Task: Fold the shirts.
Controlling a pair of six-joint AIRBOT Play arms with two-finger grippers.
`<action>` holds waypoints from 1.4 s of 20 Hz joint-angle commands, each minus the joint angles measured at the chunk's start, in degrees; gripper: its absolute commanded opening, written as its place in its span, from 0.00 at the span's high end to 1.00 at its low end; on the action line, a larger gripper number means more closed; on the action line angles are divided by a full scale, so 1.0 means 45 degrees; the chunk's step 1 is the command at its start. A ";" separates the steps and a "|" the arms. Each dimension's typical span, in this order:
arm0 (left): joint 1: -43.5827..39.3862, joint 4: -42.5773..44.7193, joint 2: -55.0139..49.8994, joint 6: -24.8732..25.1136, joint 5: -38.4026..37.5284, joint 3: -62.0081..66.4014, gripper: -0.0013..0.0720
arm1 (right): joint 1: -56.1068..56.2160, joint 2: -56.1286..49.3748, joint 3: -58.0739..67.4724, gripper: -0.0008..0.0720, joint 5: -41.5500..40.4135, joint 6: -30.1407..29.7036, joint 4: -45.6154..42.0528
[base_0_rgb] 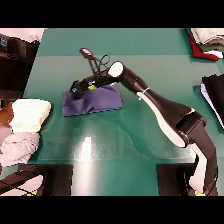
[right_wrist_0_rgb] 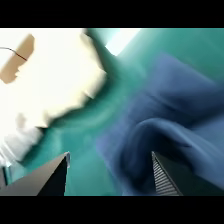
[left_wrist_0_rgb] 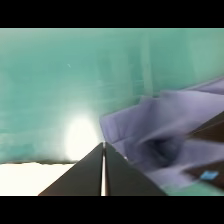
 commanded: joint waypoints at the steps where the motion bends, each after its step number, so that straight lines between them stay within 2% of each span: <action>1: 0.0015 -0.0287 0.0005 -0.0010 -0.0126 -0.0005 0.95 | 0.0937 -0.0083 0.0393 0.17 -0.1180 -0.3094 0.1885; 2: 0.0015 -0.0287 0.0005 -0.0005 -0.0165 -0.0005 0.95 | 0.1073 -0.0005 0.0597 0.17 -0.1035 -0.3483 0.1753; 4: 0.0015 -0.0291 0.0010 -0.0005 -0.0340 -0.0005 0.95 | 0.0899 0.0685 -0.0015 0.17 -0.0957 -0.3419 0.1035; 8: 0.0015 -0.0301 0.0005 0.0000 -0.0661 -0.0005 0.95 | -0.1010 0.2535 -0.2254 0.18 0.0233 -0.1700 -0.1375; 11: 0.0015 -0.0466 0.0005 0.0000 -0.0656 -0.0005 0.95 | -0.3308 0.3672 -0.4187 0.18 0.2157 -0.0253 -0.1919; 14: 0.0015 -0.0801 -0.0005 0.0000 -0.0554 -0.0005 0.95 | -0.5673 0.4119 -0.5960 0.18 0.3691 0.0636 -0.1865; 19: 0.0015 -0.1224 -0.0005 0.0005 -0.0427 -0.0005 0.95 | -0.7111 0.3351 -0.7130 0.17 0.4036 0.0690 -0.1253; 28: 0.0015 -0.1263 -0.0005 0.0010 -0.1030 -0.0005 0.95 | -0.5348 0.0228 -0.4609 0.17 0.4439 0.0787 0.0063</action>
